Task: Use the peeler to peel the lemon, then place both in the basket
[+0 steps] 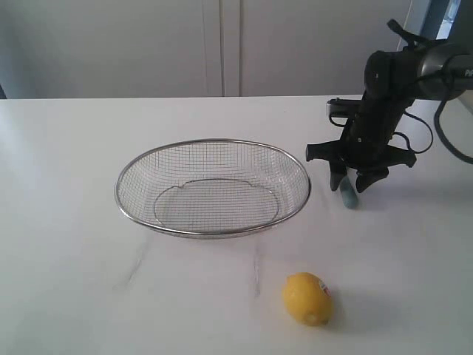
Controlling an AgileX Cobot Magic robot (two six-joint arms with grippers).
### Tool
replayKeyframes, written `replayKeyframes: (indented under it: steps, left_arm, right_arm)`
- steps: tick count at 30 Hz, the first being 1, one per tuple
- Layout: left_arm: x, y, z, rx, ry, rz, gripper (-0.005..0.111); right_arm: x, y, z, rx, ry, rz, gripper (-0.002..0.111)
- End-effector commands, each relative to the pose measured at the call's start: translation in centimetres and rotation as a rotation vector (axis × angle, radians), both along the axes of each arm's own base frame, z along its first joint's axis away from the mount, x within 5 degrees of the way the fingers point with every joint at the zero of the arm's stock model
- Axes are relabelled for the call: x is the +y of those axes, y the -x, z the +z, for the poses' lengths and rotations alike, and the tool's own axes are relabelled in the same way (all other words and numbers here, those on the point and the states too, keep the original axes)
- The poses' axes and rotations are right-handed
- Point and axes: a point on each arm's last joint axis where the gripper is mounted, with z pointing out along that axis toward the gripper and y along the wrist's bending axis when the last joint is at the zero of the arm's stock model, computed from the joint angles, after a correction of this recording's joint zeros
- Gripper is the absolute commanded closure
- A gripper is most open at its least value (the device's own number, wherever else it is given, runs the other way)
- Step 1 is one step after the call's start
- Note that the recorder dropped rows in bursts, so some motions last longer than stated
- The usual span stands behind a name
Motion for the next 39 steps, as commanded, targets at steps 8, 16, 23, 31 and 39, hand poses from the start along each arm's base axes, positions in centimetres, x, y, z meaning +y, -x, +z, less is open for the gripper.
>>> replayKeyframes:
  steps: [8, 16, 23, 31, 39]
  left_arm:
    - [0.0, 0.0, -0.1, -0.002, 0.002, -0.007, 0.107]
    - [0.0, 0.0, -0.1, -0.002, 0.002, -0.007, 0.107]
    - [0.0, 0.0, -0.1, -0.002, 0.002, -0.007, 0.107]
    - [0.0, 0.0, -0.1, -0.002, 0.002, -0.007, 0.107]
    - [0.0, 0.0, -0.1, -0.002, 0.002, -0.007, 0.107]
  right_arm:
    - [0.1, -0.2, -0.8, 0.009, 0.003, 0.0, 0.064]
    - [0.1, -0.2, -0.9, 0.006, 0.002, 0.0, 0.07]
    - [0.0, -0.2, -1.5, 0.03, 0.008, 0.002, 0.071]
    - [-0.5, 0.0, -1.1, 0.041, 0.066, 0.021, 0.099]
    - [-2.7, 0.9, 8.6, -0.198, 0.118, 0.037, 0.108]
